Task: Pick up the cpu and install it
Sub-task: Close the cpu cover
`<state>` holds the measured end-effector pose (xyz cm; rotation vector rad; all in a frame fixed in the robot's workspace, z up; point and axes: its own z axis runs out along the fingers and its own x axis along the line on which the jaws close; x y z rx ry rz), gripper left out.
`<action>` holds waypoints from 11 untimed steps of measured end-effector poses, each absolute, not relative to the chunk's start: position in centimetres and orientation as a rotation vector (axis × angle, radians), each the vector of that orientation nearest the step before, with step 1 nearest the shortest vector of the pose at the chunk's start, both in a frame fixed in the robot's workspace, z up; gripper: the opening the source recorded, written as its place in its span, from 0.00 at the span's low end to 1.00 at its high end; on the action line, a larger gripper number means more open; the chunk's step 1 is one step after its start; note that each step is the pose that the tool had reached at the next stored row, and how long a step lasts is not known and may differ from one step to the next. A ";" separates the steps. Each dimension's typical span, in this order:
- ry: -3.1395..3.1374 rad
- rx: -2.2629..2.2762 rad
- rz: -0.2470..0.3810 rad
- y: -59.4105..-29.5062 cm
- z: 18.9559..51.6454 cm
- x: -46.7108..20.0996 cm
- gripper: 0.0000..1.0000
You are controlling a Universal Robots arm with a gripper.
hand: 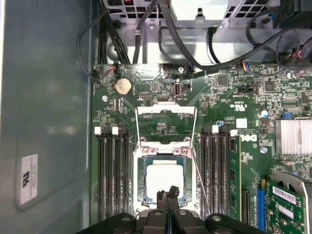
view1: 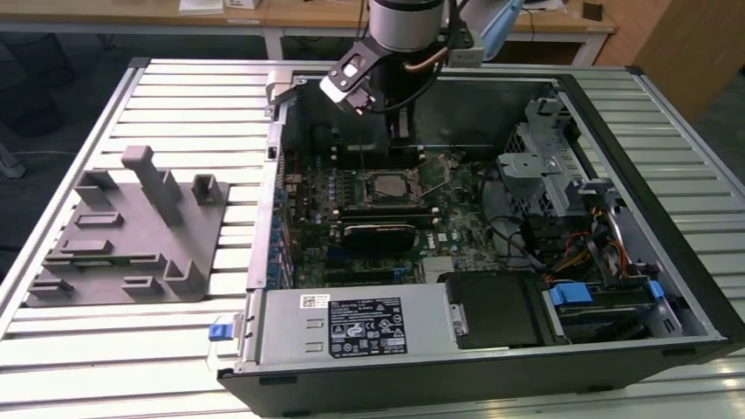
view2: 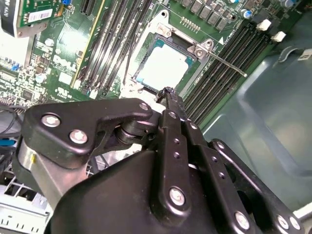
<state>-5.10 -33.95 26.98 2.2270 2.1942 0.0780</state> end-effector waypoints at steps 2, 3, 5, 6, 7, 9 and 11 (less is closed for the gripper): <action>2.194 2.227 0.078 -34.0 27.3 -5.1 0.11; 2.194 2.227 0.078 -34.0 27.4 -5.1 0.11; 2.194 2.227 0.078 -34.0 27.6 -5.1 0.11; 2.194 2.227 0.078 -34.0 27.7 -5.1 0.11; 2.194 2.227 0.078 -34.0 27.8 -5.1 0.11; 2.194 2.227 0.078 -34.0 28.0 -5.1 0.11; 2.194 2.227 0.078 -34.0 28.1 -5.1 0.11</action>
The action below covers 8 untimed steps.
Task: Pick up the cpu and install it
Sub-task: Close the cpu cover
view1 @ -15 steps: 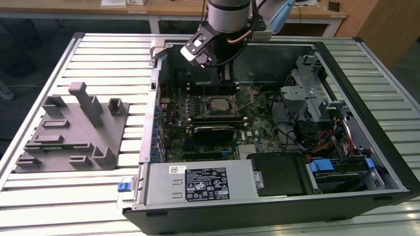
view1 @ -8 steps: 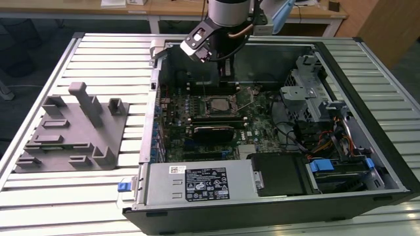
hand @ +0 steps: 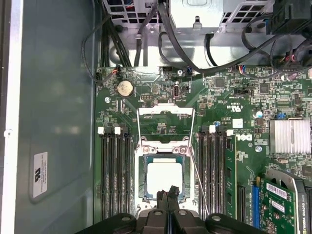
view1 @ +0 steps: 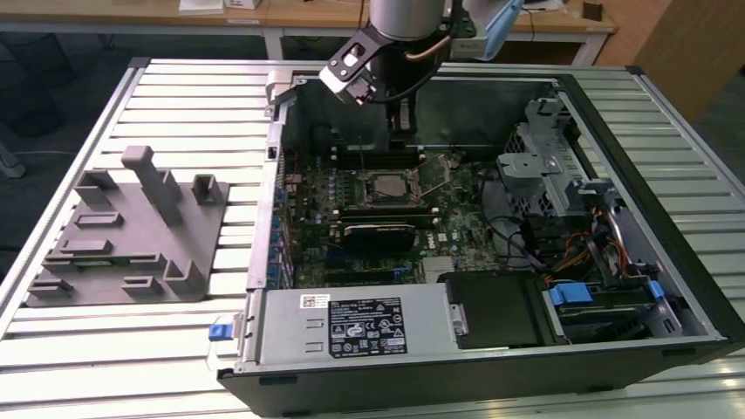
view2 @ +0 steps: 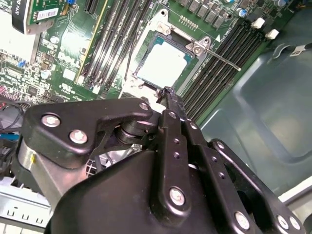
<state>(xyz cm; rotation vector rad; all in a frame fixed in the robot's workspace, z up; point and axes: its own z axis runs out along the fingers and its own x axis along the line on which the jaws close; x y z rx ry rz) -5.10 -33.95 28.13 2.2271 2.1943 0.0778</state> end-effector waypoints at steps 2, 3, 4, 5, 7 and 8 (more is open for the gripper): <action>2.194 2.227 0.078 -34.0 28.3 -5.1 0.11; 2.194 2.227 0.078 -34.0 28.4 -5.1 0.11; 2.194 2.227 0.078 -34.0 28.5 -5.1 0.11; 2.194 2.227 0.078 -34.0 28.6 -5.1 0.11; 2.194 2.227 0.078 -34.0 28.8 -5.1 0.11; 2.194 2.227 0.078 -34.0 28.9 -5.1 0.11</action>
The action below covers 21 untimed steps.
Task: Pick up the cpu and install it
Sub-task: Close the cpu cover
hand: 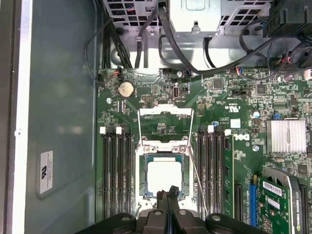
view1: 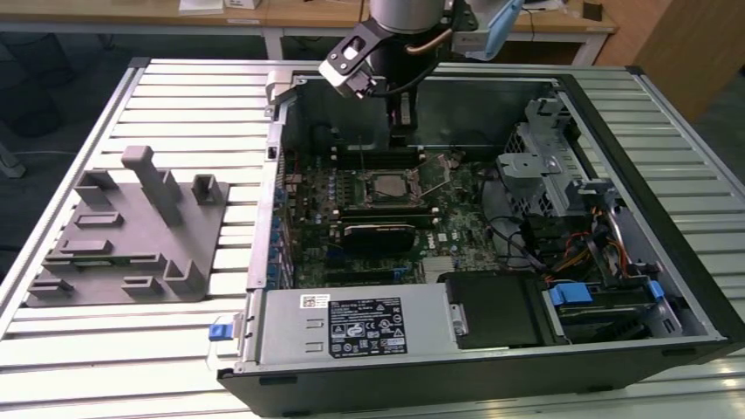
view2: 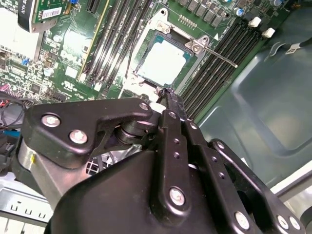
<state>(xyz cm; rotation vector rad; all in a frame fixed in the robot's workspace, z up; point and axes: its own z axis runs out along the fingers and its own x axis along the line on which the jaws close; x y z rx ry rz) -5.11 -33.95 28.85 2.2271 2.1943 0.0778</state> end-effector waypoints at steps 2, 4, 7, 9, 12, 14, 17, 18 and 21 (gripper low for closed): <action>2.194 2.227 0.078 -34.0 28.9 -5.1 0.11; 2.194 2.227 0.078 -34.0 28.9 -5.1 0.11; 2.195 2.227 0.077 -33.9 28.9 -4.8 0.11; 2.195 2.228 0.076 -34.0 28.9 -4.2 0.11; 2.197 2.230 0.073 -34.0 28.9 -3.3 0.11; 2.198 2.230 0.071 -33.9 28.9 -2.7 0.11; 2.199 2.232 0.068 -34.0 28.9 -1.8 0.11; 2.199 2.232 0.067 -34.0 28.9 -1.4 0.11; 2.200 2.233 0.064 -34.0 28.9 -0.5 0.11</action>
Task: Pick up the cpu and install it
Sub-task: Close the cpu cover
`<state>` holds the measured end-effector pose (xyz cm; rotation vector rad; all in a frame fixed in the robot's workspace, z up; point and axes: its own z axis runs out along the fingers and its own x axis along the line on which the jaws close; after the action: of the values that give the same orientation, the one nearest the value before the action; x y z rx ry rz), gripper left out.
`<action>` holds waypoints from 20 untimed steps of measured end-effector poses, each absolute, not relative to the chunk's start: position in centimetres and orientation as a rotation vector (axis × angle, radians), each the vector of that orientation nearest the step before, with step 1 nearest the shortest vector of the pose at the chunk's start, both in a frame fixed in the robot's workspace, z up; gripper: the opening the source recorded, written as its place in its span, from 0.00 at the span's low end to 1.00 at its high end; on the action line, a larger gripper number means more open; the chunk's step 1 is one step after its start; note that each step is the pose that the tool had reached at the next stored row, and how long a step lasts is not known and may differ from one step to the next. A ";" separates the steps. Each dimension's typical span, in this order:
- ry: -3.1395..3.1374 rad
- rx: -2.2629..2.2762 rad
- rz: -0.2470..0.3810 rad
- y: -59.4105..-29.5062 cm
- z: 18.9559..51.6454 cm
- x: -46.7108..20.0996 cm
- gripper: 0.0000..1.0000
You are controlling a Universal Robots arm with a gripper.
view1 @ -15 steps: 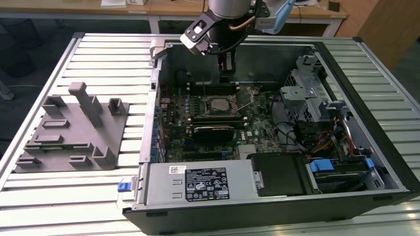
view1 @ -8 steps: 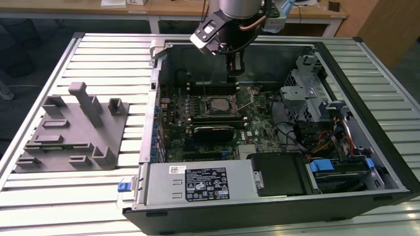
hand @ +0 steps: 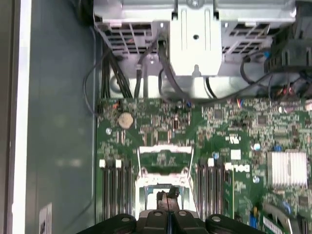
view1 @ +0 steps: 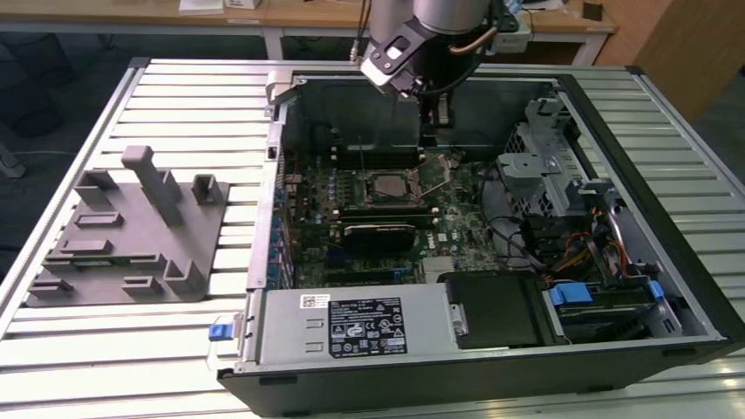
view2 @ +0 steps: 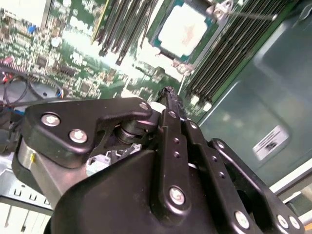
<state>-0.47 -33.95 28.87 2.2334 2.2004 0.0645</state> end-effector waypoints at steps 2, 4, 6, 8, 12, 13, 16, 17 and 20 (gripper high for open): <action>2.201 2.234 0.063 -34.0 28.9 0.2 0.11; 2.202 2.235 0.060 -34.0 28.9 1.0 0.11; 2.203 2.236 0.059 -33.9 28.9 1.7 0.11; 2.204 2.237 0.057 -33.9 28.9 2.5 0.11; 2.205 2.239 0.053 -34.0 28.8 3.8 0.11; 2.206 2.239 0.052 -34.0 28.8 4.1 0.11; 2.207 2.241 0.050 -34.0 28.8 5.0 0.11; 2.207 2.241 0.049 -34.0 28.8 5.3 0.11; 2.208 2.242 0.047 -33.9 28.7 6.1 0.11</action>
<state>6.05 -33.95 28.67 2.2422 2.2083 0.0469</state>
